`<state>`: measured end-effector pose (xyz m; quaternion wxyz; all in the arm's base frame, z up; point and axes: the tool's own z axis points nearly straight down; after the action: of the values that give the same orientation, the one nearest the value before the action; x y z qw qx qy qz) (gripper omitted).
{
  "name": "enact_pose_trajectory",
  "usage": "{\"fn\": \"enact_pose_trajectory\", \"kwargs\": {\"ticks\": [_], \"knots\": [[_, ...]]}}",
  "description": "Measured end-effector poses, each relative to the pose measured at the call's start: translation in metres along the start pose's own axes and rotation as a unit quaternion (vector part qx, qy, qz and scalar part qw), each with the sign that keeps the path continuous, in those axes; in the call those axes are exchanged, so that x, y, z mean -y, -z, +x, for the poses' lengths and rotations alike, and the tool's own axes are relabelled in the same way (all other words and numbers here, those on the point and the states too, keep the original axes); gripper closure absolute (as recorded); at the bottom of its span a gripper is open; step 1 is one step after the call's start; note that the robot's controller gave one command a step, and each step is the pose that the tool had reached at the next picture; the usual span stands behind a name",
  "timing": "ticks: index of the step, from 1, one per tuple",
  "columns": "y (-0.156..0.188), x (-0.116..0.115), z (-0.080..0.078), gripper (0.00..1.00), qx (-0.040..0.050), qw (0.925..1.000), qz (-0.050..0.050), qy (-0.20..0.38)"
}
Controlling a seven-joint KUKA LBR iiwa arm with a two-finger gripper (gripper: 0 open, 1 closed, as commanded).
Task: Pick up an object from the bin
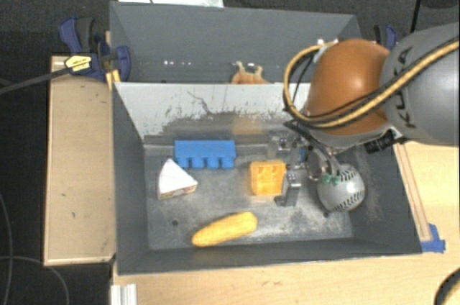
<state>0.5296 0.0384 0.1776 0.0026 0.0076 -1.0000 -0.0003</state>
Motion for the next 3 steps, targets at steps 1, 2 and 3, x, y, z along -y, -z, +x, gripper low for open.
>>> {"fn": "enact_pose_trajectory", "kwargs": {"ticks": [1,2,3], "knots": [[0.004,0.0,-0.002,0.0,0.0041,1.0,0.0,-0.001],[-0.015,0.003,-0.007,0.0,0.0056,0.9995,0.0,-0.03],[-0.05,0.005,-0.032,0.0,0.0061,0.9997,0.0,-0.025]]}}
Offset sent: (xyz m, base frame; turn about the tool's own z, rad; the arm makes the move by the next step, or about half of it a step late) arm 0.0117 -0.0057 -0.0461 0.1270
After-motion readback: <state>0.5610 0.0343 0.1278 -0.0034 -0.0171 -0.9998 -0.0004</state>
